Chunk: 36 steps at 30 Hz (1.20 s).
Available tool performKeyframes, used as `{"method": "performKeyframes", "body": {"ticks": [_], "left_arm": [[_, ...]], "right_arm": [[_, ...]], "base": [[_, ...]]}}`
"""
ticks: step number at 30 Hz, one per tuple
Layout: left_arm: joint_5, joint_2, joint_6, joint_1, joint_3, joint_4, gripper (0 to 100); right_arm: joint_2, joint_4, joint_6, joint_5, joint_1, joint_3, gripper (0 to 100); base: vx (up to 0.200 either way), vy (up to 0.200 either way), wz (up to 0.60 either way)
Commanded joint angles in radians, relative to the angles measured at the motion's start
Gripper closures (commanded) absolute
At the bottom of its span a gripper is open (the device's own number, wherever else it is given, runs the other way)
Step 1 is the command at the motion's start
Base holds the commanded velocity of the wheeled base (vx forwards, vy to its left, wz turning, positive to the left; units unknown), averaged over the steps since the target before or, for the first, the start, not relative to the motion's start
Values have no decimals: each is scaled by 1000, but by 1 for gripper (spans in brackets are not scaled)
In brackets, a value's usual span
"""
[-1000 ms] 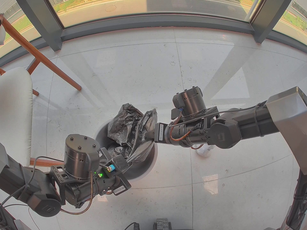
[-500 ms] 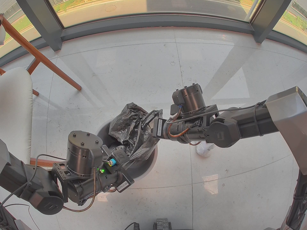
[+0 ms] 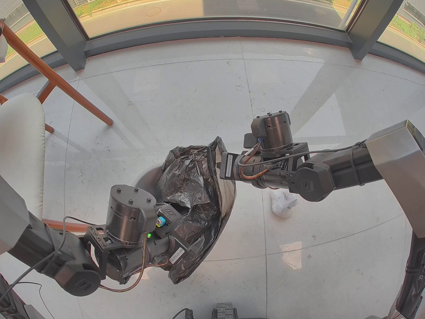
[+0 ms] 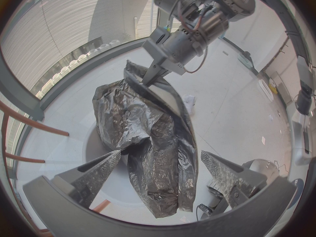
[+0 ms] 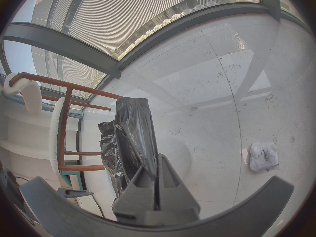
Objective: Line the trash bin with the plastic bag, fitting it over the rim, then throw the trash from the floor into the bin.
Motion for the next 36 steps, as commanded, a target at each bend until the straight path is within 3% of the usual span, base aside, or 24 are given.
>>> {"method": "performKeyframes", "body": {"ticks": [1, 10, 18, 36], "left_arm": [[19, 55, -20, 0, -34, 4, 0], [85, 185, -79, -53, -250, 38, 0], [120, 210, -114, -95, -276, 50, 0], [119, 281, -177, 5, -456, 87, 0]], "right_arm": [[-1, -4, -3, 1, -8, 9, 100], [-8, -4, -3, -1, -6, 14, 100], [-10, -4, -3, -4, -6, 15, 100], [-33, -6, -4, -4, 0, 49, 100]], "base": [[0, 0, 0], [0, 0, 0], [0, 0, 0], [0, 0, 0]]}}
